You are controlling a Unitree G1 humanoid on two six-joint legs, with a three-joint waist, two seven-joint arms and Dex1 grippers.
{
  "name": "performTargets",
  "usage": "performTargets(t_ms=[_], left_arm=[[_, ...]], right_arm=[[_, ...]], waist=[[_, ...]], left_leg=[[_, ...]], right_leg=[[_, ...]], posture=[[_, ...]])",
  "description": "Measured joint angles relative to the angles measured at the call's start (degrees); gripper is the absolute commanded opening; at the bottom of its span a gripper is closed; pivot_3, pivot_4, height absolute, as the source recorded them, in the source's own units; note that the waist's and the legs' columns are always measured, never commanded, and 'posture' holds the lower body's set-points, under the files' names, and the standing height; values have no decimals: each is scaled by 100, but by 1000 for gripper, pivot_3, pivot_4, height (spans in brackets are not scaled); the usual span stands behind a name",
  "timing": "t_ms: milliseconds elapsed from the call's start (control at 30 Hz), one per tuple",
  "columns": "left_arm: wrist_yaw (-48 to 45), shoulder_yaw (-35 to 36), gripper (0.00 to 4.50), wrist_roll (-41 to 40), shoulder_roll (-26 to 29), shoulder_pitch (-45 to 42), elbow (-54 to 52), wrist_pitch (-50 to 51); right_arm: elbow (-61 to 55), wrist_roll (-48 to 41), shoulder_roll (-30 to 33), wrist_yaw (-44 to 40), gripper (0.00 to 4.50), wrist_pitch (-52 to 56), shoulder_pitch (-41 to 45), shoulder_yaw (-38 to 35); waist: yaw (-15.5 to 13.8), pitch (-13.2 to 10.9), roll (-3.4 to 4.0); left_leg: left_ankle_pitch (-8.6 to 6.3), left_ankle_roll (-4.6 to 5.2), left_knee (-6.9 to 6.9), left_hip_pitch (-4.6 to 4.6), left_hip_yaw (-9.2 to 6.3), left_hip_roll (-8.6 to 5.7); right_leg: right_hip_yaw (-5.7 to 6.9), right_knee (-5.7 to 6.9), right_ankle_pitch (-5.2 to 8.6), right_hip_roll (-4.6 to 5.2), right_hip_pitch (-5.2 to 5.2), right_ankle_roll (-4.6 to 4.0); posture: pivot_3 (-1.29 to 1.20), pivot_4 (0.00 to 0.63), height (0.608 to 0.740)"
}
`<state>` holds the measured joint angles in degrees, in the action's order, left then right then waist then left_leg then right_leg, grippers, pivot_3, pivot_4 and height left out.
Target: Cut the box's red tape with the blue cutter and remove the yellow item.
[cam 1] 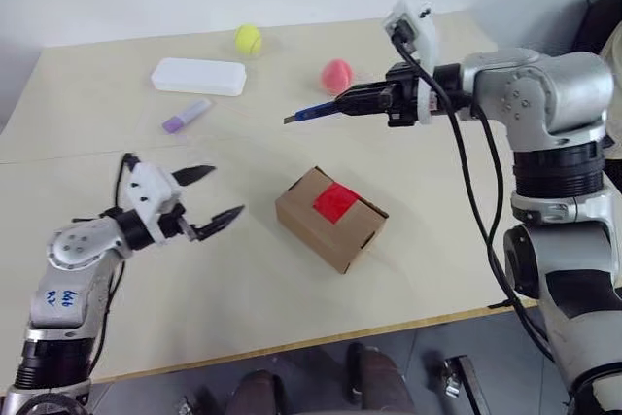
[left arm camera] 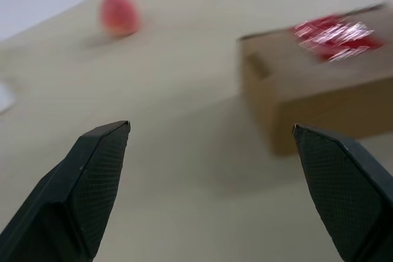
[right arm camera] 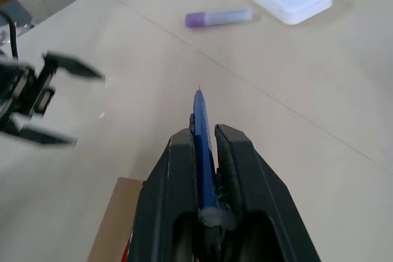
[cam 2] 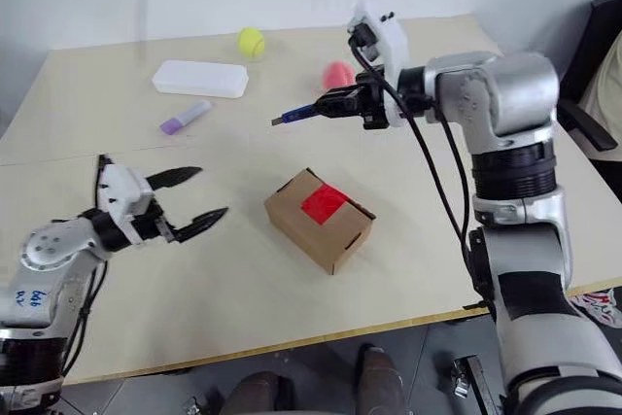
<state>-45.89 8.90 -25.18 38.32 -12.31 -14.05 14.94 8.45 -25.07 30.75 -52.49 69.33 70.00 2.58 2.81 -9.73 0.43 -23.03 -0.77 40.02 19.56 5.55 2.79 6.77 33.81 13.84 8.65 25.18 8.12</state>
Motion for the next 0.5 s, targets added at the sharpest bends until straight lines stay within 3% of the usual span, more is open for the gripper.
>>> performTargets(t_ms=[167, 433, 500], left_arm=[[-78, -709, 2624, -289, -172, -588, -539, 817], [-49, -1638, 101, -115, -613, -1684, -391, 1513], [-19, -1904, 0, 148, -653, -2003, -157, 1569]], right_arm=[[-952, -325, 392, 348, 163, 580, -540, -528], [-1942, -654, 514, 1067, 163, 1200, -1042, -1200], [-2234, -779, 500, 1230, 163, 1366, -1140, -1286]], waist=[[-41, 0, -1], [-120, -1, -2], [-129, -1, -2]], left_leg=[[0, 0, 2, -1, 0, 0], [1, 0, 14, -2, 8, -1], [1, 0, 11, -5, 8, -2]], right_leg=[[-1, 1, 0, -1, 0, 0], [-10, 1, -1, -1, -3, -1], [-9, 1, -1, -2, -3, -2]], posture=[[0, 150, 740], [0, 150, 740], [0, 150, 740]])
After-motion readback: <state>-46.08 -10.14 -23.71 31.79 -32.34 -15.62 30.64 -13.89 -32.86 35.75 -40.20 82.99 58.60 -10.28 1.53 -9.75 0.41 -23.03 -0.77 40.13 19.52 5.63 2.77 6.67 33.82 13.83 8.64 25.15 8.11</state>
